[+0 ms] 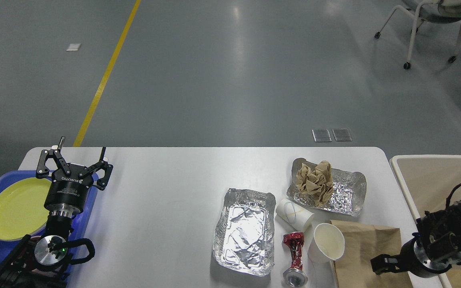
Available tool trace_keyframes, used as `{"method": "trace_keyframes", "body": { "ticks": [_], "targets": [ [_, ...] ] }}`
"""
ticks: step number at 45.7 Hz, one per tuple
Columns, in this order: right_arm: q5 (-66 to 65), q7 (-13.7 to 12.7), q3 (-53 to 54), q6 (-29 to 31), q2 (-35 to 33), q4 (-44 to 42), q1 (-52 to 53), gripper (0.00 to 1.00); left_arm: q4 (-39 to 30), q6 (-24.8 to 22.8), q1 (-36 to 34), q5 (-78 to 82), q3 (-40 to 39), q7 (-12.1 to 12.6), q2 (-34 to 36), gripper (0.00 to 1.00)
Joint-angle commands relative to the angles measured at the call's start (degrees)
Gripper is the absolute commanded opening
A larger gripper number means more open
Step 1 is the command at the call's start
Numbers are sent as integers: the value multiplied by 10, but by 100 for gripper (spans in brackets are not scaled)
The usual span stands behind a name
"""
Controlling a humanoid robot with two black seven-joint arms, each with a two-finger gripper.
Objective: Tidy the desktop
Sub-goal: 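Lower the right gripper to the brown paper bag and grasp it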
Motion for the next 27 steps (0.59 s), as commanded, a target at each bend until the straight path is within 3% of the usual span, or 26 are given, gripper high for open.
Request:
{"method": "trace_keyframes", "body": {
  "ticks": [1, 5, 7, 9, 11, 12, 27],
  "targets": [
    [0, 0, 3, -1, -5, -11, -9, 100, 0, 0, 0, 0, 0, 0, 0, 96],
    [0, 0, 3, -1, -7, -11, -9, 100, 0, 0, 0, 0, 0, 0, 0, 96],
    [0, 0, 4, -2, -8, -10, -8, 93, 0, 1, 0, 0, 0, 0, -1, 96],
    [1, 0, 3, -2, -9, -6, -4, 70, 0, 0, 0, 0, 0, 0, 0, 96],
    [2, -1, 1, 1, -14, 0, -1, 37, 0, 0, 0, 0, 0, 0, 0, 96],
    [7, 0, -1, 6, -24, 13, 6, 0, 0, 0, 0, 0, 0, 0, 0, 96],
    [34, -11, 5, 2, -29, 40, 20, 0, 0, 0, 0, 0, 0, 0, 0, 96]
  ]
}}
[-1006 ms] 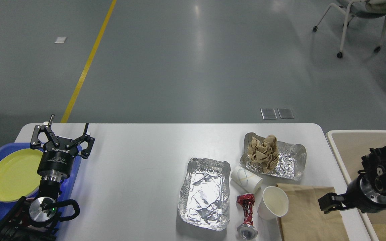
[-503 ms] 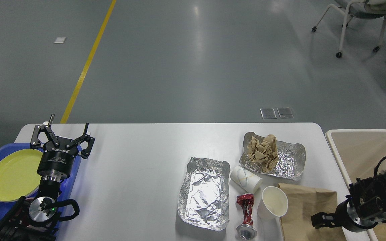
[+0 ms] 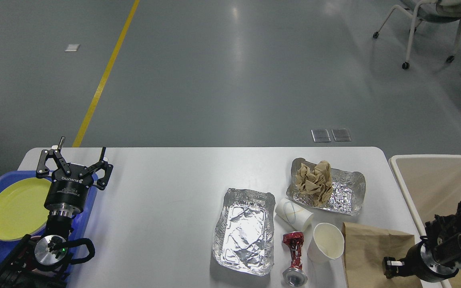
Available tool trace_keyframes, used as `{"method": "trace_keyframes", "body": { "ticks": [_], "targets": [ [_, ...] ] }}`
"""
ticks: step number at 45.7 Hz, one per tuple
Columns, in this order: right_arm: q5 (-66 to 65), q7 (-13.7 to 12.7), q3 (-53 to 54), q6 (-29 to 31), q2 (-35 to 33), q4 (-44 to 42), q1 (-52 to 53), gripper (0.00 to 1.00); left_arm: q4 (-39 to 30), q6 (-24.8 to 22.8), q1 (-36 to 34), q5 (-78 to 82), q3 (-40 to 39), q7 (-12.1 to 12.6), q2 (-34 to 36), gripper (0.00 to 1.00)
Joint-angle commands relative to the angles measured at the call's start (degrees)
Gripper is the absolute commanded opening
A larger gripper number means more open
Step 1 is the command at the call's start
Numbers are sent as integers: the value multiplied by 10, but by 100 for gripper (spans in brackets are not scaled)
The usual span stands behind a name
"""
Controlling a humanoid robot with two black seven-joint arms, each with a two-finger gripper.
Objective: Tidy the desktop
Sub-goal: 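Lower the right gripper to the brown paper bag and grasp it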
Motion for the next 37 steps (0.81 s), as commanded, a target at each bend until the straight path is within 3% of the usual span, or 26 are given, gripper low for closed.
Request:
{"method": "trace_keyframes", "body": {
  "ticks": [1, 24, 33, 37],
  "targets": [
    [8, -4, 1, 0, -1, 9, 7, 0, 0, -1, 0, 0, 0, 0, 0, 96],
    [9, -3, 0, 10, -8, 41, 43, 0, 0, 0, 0, 0, 0, 0, 0, 96],
    [9, -2, -8, 11, -54, 111, 118, 0, 0, -1, 0, 0, 0, 0, 0, 96],
    [9, -2, -24, 45, -82, 147, 180, 0, 0, -1, 0, 0, 0, 0, 0, 96]
  ]
}}
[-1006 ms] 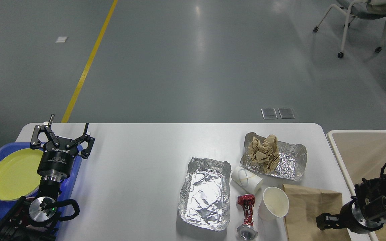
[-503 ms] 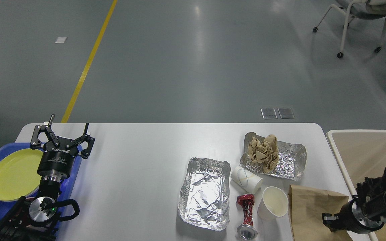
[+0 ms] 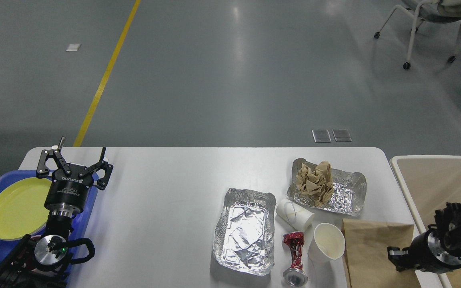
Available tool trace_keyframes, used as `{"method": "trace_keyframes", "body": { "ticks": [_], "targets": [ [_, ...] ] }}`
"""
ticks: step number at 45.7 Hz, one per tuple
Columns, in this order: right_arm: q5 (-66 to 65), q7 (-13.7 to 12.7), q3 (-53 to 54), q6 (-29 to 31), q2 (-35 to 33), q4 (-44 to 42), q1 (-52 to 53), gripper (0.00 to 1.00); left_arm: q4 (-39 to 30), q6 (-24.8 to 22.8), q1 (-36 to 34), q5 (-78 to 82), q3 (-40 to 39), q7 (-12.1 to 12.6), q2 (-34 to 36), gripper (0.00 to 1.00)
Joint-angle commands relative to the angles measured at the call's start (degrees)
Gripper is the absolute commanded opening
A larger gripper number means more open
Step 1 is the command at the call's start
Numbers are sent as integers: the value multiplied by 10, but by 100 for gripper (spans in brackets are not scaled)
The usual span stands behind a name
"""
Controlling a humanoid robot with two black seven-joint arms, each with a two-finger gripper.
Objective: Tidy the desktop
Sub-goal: 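Lower the right gripper to the brown paper bag and grasp it, then lift the brown paper bag and drop it into the beige bin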
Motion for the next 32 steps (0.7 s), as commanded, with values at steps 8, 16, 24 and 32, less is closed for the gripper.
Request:
{"method": "trace_keyframes", "body": {
  "ticks": [8, 16, 24, 32],
  "targets": [
    [3, 1, -68, 134, -80, 79, 237, 0, 0, 0, 0, 0, 0, 0, 0, 96],
    [16, 2, -124, 223, -88, 94, 383, 0, 0, 0, 0, 0, 0, 0, 0, 96],
    [35, 1, -147, 256, -85, 97, 447, 0, 0, 0, 0, 0, 0, 0, 0, 96],
    [35, 0, -149, 258, -85, 97, 447, 0, 0, 0, 0, 0, 0, 0, 0, 96]
  ]
}}
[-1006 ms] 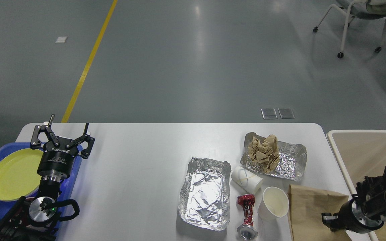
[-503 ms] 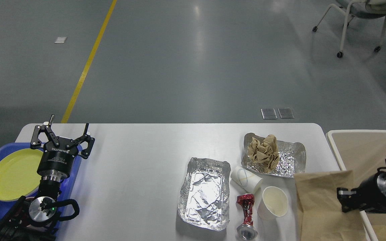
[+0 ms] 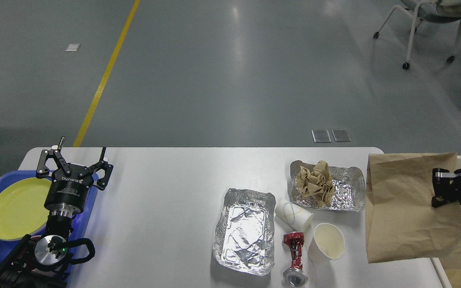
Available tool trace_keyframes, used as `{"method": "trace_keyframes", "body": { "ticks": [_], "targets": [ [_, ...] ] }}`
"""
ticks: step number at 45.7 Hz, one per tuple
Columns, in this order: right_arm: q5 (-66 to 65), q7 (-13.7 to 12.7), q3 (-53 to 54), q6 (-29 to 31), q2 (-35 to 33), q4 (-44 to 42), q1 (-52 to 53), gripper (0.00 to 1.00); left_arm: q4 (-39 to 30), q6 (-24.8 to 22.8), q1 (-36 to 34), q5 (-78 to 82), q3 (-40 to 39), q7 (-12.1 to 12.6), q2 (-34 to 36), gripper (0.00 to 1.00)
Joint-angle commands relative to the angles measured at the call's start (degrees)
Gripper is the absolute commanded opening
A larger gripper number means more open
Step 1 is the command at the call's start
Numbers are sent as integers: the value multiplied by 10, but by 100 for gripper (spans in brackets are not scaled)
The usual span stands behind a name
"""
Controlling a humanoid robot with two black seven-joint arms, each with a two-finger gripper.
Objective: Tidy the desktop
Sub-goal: 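Lift the brown paper bag and drop it into the beige bin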
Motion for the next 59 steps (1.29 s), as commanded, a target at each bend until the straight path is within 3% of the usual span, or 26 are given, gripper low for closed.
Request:
{"method": "trace_keyframes", "body": {
  "ticks": [1, 6, 12, 24, 28, 37, 44, 49, 59],
  "targets": [
    [0, -2, -3, 1, 0, -2, 1, 0, 0, 0, 0, 0, 0, 0, 0, 96],
    [0, -4, -28, -8, -5, -19, -1, 0, 0, 0, 0, 0, 0, 0, 0, 96],
    [5, -4, -50, -8, -41, -119, -33, 0, 0, 0, 0, 0, 0, 0, 0, 96],
    [6, -2, 57, -27, -119, -384, -300, 0, 0, 0, 0, 0, 0, 0, -1, 96],
    [7, -4, 140, -71, -122, -453, -419, 0, 0, 0, 0, 0, 0, 0, 0, 96],
    [26, -5, 338, -267, -117, -586, -712, 0, 0, 0, 0, 0, 0, 0, 0, 96],
    [47, -33, 407, -319, -28, -729, -874, 0, 0, 0, 0, 0, 0, 0, 0, 96],
    [77, -34, 416, -327, 32, -832, -958, 0, 0, 0, 0, 0, 0, 0, 0, 96],
    [156, -46, 407, -361, 103, -894, -1012, 0, 0, 0, 0, 0, 0, 0, 0, 96]
  ]
}}
